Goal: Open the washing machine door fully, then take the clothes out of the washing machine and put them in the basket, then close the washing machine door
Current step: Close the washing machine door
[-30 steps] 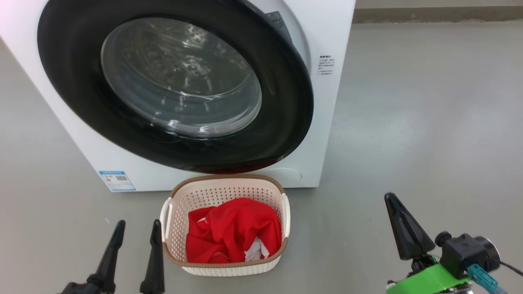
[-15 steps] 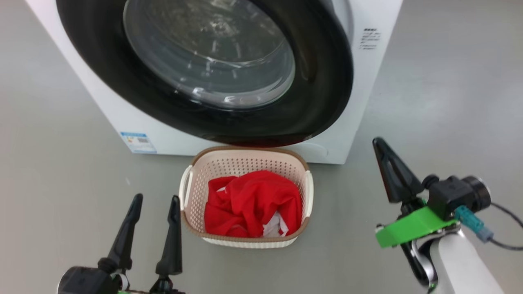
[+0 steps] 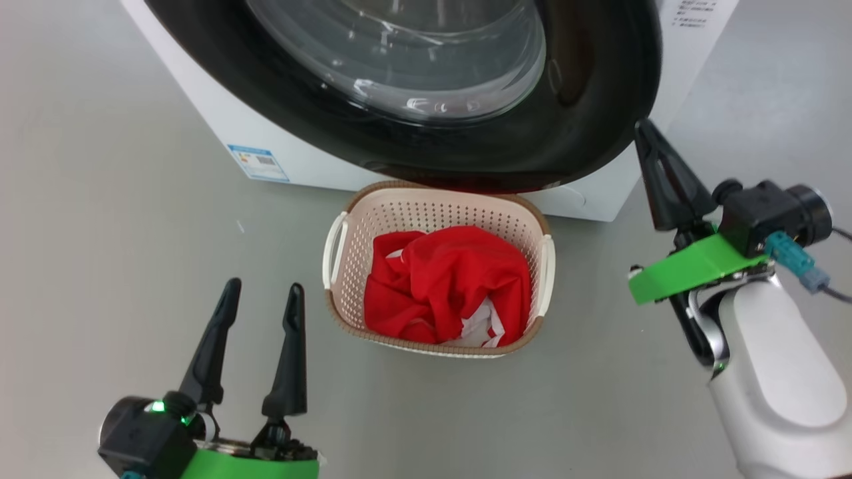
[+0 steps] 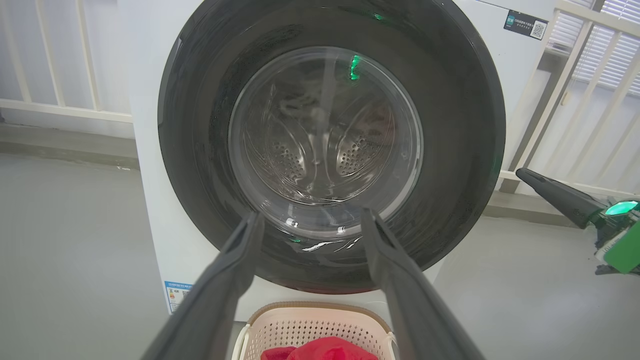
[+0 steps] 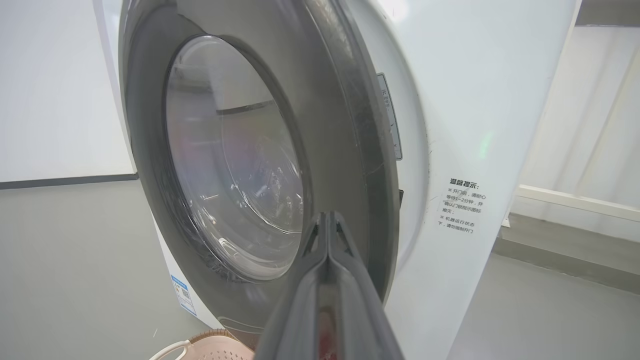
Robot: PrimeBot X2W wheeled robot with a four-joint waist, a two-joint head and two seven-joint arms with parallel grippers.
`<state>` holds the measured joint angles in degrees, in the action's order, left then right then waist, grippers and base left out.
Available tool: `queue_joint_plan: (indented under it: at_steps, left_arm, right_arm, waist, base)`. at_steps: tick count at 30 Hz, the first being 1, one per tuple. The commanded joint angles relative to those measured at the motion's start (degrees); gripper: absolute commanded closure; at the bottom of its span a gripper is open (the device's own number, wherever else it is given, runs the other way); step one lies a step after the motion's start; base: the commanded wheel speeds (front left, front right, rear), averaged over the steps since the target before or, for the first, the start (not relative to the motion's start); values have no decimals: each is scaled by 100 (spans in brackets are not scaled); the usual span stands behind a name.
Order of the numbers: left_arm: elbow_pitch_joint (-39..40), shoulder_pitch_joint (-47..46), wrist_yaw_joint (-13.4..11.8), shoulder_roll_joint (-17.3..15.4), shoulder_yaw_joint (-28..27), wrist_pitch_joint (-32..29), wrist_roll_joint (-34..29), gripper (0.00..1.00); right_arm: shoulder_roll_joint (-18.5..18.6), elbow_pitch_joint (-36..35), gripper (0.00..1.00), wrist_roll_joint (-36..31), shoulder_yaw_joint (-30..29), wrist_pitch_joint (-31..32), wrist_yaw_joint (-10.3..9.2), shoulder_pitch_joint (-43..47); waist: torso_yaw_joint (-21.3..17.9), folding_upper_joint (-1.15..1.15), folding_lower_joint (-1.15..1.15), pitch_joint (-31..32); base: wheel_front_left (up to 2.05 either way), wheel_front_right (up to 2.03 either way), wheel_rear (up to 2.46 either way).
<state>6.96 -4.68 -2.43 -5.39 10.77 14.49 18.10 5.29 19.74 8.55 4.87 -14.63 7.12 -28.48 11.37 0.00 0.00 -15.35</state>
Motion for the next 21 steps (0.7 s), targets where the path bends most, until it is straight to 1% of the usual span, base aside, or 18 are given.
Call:
queue_joint_plan:
  at_steps: [1,10,21]
  left_arm:
    - [127,-218,62,-18,-173,51,-78,0]
    - [36,-360,158,39,-143,51,-103,0]
    - [-81,-480,268,80,-122,51,-154,0]
  right_arm:
    - [-3,-45,100,-24,145,-35,36,-269]
    - [151,331,100,-34,80,-36,36,-863]
    - [399,1087,100,-81,-128,-36,36,-1692]
  waist:
    - [103,0,0,-170]
    - [151,0,0,-336]
    - [245,0,0,-473]
  base:
    - [0,0,0]
    - [0,0,0]
    - [0,0,0]
